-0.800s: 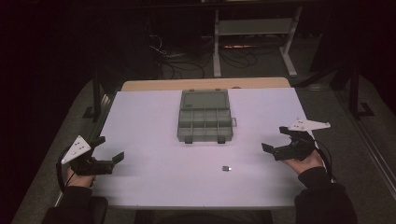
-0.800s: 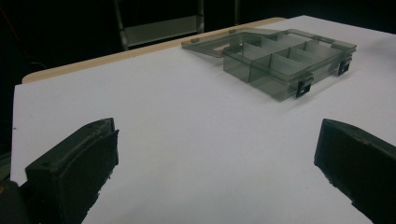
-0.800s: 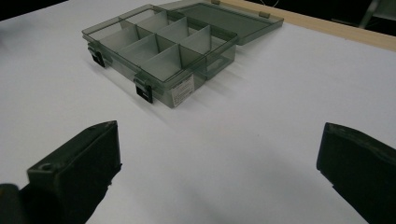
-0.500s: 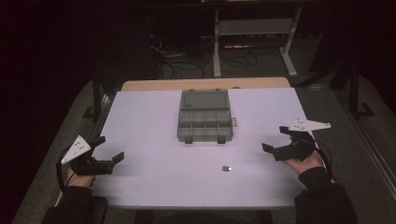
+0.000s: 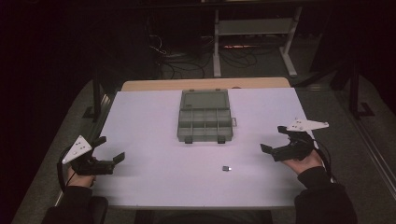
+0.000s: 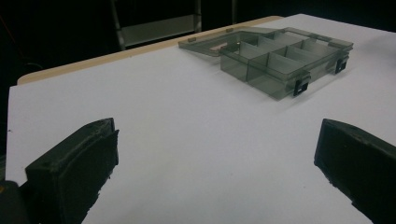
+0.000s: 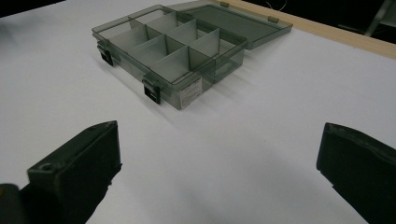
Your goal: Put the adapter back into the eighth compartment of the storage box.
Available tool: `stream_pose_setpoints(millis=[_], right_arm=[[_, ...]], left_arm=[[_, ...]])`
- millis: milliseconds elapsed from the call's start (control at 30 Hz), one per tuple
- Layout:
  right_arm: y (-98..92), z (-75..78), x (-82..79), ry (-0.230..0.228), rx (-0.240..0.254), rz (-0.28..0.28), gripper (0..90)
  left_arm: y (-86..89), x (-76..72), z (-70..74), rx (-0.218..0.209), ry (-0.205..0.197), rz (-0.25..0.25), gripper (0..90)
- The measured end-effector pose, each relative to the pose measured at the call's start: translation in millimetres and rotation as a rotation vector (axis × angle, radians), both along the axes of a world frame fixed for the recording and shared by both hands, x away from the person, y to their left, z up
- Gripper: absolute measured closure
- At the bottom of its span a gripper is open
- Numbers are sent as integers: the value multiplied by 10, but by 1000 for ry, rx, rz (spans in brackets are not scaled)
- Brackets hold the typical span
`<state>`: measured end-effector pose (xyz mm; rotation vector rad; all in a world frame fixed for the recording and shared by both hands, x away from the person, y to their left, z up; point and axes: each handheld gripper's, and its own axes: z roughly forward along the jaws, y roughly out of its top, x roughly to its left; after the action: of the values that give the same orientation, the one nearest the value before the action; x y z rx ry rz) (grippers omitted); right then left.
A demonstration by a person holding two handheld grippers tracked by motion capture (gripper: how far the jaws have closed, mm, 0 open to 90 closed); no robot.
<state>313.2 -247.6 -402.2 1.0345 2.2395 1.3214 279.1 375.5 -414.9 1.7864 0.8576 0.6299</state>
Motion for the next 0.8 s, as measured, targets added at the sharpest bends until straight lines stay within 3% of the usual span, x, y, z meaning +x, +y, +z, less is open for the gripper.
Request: stream_pose_setpoints(millis=[800], right_arm=[[211,73,20,-4,-50,80,0]], left_arm=[[-7,6,-3,3,0,-8,0]])
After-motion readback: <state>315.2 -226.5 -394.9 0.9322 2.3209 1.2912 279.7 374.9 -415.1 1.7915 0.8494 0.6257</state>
